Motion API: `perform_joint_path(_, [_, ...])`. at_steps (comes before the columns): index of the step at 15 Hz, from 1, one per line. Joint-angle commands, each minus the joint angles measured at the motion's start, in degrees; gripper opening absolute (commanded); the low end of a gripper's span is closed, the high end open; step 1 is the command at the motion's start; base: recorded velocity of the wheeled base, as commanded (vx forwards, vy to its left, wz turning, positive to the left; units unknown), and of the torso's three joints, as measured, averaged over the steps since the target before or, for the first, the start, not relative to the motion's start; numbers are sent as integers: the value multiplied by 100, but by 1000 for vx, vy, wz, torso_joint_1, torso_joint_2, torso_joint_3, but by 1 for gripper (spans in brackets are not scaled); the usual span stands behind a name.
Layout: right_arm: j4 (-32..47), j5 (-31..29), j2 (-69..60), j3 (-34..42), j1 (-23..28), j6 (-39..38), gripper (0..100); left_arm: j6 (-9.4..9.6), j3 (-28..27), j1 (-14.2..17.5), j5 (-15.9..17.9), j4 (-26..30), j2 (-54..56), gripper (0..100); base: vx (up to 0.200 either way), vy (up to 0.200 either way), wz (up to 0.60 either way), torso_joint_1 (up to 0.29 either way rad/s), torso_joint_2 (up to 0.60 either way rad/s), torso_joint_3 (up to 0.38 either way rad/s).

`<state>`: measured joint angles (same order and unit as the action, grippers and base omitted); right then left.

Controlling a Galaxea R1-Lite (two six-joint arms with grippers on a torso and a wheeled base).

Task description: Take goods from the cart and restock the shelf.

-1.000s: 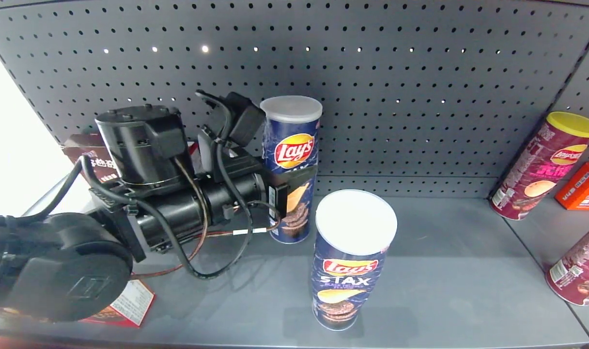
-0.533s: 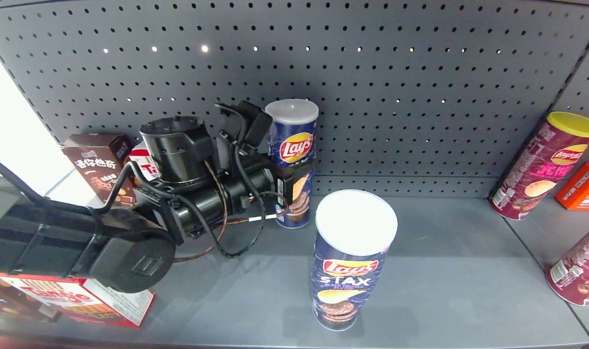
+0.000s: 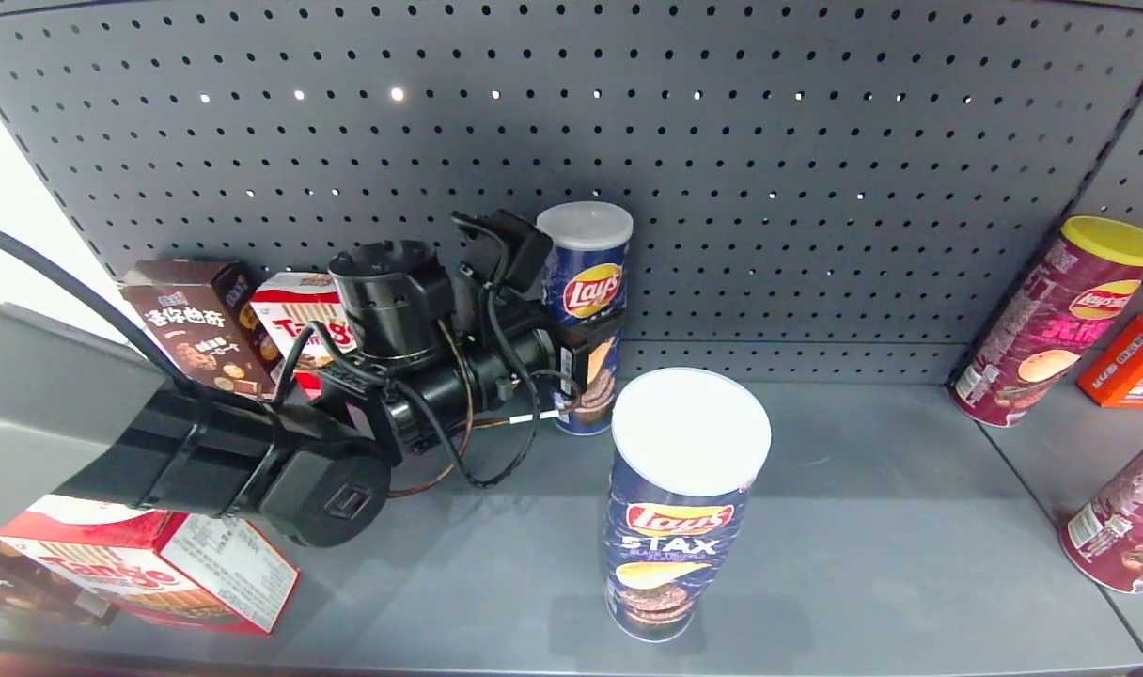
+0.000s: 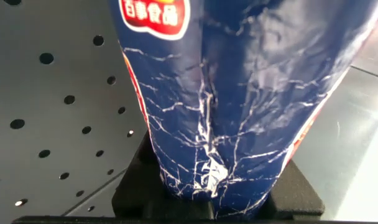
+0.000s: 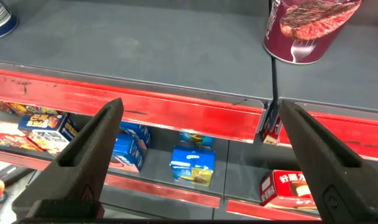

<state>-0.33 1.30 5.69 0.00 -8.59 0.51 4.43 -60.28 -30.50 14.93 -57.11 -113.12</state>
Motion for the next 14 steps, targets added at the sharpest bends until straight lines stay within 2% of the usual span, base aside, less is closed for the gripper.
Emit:
perform_joint_path(1, [-2,1,11,0,-2,2,100,-12,-1,-17,10,-151,-97,0,0,0,0,0,0,0])
perform_joint_path(12, [-2,1,11,0,-2,2,100,6,-133,-176,10,-186,-360,0,0,0,0,0,0,0])
perform_joint_path(14, [-2,1,11,0,-2,2,100,-3,-80,-219,1,-327,-387,0,0,0,0,0,0,0])
